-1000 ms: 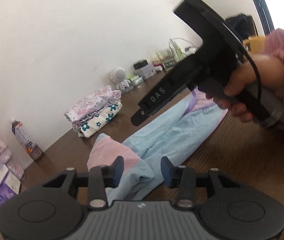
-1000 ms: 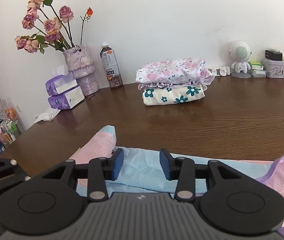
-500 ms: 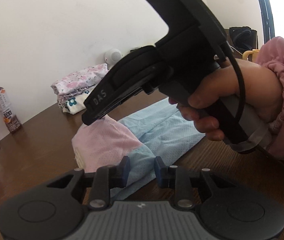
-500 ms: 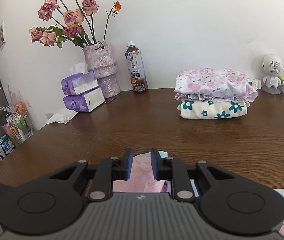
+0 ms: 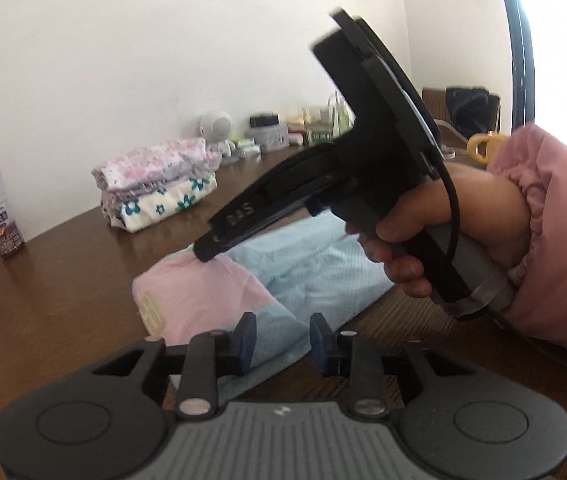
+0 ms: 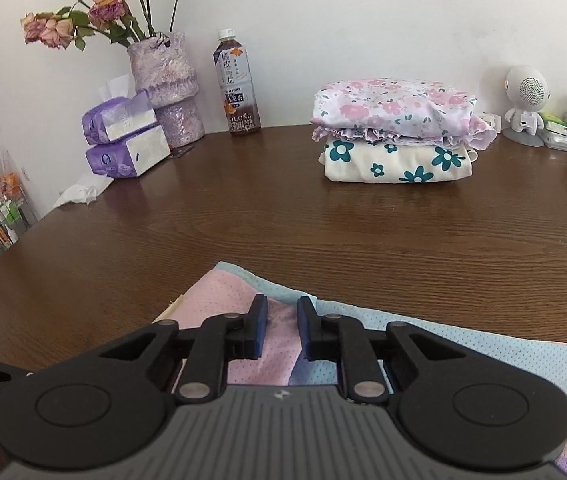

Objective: Fold clothes

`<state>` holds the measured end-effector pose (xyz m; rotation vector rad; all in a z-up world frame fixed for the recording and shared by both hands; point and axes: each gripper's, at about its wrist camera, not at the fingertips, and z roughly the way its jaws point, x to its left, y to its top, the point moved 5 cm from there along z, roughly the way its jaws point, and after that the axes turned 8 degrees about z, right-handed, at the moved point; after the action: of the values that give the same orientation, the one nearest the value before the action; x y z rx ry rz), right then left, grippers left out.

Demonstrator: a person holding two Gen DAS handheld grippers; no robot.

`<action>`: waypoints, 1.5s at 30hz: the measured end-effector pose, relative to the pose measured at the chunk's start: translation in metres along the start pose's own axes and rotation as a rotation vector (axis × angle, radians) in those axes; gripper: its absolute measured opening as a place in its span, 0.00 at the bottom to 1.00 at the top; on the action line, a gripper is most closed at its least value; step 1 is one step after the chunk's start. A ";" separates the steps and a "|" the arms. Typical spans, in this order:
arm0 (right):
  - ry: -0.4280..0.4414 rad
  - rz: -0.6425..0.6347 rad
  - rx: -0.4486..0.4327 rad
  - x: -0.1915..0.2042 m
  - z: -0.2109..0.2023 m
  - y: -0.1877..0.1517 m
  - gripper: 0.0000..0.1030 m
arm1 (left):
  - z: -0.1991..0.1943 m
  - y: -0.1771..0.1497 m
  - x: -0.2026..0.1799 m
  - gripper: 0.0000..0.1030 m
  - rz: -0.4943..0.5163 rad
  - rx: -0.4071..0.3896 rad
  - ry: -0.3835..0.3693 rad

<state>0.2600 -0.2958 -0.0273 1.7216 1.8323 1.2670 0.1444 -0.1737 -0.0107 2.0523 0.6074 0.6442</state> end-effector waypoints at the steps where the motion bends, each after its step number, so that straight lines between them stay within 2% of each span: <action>1: 0.010 0.017 -0.025 -0.002 -0.009 0.002 0.15 | -0.014 0.004 0.006 0.37 -0.020 -0.050 0.024; 2: 0.018 0.028 -0.053 -0.004 -0.021 0.002 0.15 | -0.025 0.007 0.012 0.45 -0.031 -0.090 0.053; 3: 0.026 0.039 -0.081 -0.005 -0.033 0.003 0.16 | -0.031 0.006 0.017 0.48 -0.042 -0.103 0.075; 5: 0.042 0.062 -0.138 -0.008 -0.057 0.005 0.19 | -0.042 0.005 0.026 0.50 -0.063 -0.124 0.118; 6: 0.046 0.058 -0.141 -0.007 -0.064 0.002 0.21 | -0.041 0.002 0.030 0.50 -0.076 -0.110 0.120; 8: 0.050 0.028 -0.110 0.000 -0.069 -0.012 0.31 | -0.036 -0.006 0.036 0.49 -0.100 -0.066 0.137; 9: 0.043 0.008 -0.087 0.004 -0.069 -0.020 0.32 | -0.033 -0.009 0.038 0.49 -0.103 -0.042 0.147; 13: 0.017 -0.062 -0.015 0.019 -0.068 -0.048 0.33 | -0.027 -0.017 0.037 0.42 -0.090 0.019 0.138; 18: 0.027 -0.143 0.004 0.037 -0.078 -0.063 0.33 | -0.017 -0.026 0.028 0.43 -0.031 0.082 0.126; 22: 0.009 -0.185 0.029 0.043 -0.076 -0.072 0.34 | -0.006 -0.033 0.024 0.43 0.009 0.147 0.163; 24: 0.000 -0.202 0.039 0.046 -0.075 -0.075 0.34 | -0.007 -0.033 0.024 0.37 0.014 0.145 0.167; 25: -0.005 -0.204 0.040 0.046 -0.074 -0.076 0.32 | -0.007 -0.033 0.024 0.29 0.016 0.143 0.165; 28: -0.019 -0.210 0.043 0.047 -0.072 -0.076 0.12 | -0.006 -0.034 0.024 0.08 0.024 0.152 0.161; 30: -0.029 -0.209 0.047 0.046 -0.071 -0.078 0.04 | -0.007 -0.035 0.022 0.07 0.036 0.151 0.152; 34: -0.052 -0.202 0.058 0.042 -0.071 -0.080 0.03 | -0.008 -0.034 0.022 0.08 0.032 0.147 0.146; 36: -0.046 -0.190 0.061 0.041 -0.072 -0.079 0.03 | -0.013 -0.032 0.024 0.13 0.014 0.129 0.145; 37: -0.030 -0.181 0.061 0.041 -0.075 -0.078 0.04 | -0.018 -0.029 0.026 0.19 -0.001 0.100 0.140; 38: -0.010 -0.164 0.051 0.040 -0.079 -0.074 0.09 | -0.023 -0.025 0.028 0.27 -0.017 0.071 0.134; 39: 0.013 -0.139 0.034 0.039 -0.084 -0.069 0.13 | -0.028 -0.022 0.031 0.50 -0.034 0.044 0.128; 40: 0.037 -0.115 0.017 0.038 -0.090 -0.063 0.27 | -0.030 -0.018 0.035 0.64 -0.065 0.026 0.116; 41: 0.054 -0.090 -0.001 0.036 -0.094 -0.055 0.39 | -0.031 -0.013 0.040 0.65 -0.096 0.011 0.104; 45: 0.039 -0.036 -0.040 0.027 -0.080 -0.015 0.39 | -0.010 0.001 0.077 0.65 -0.259 0.057 0.069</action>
<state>0.1853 -0.2989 0.0147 1.6467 1.8379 1.3230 0.1958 -0.1199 0.0112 1.9656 0.9236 0.5520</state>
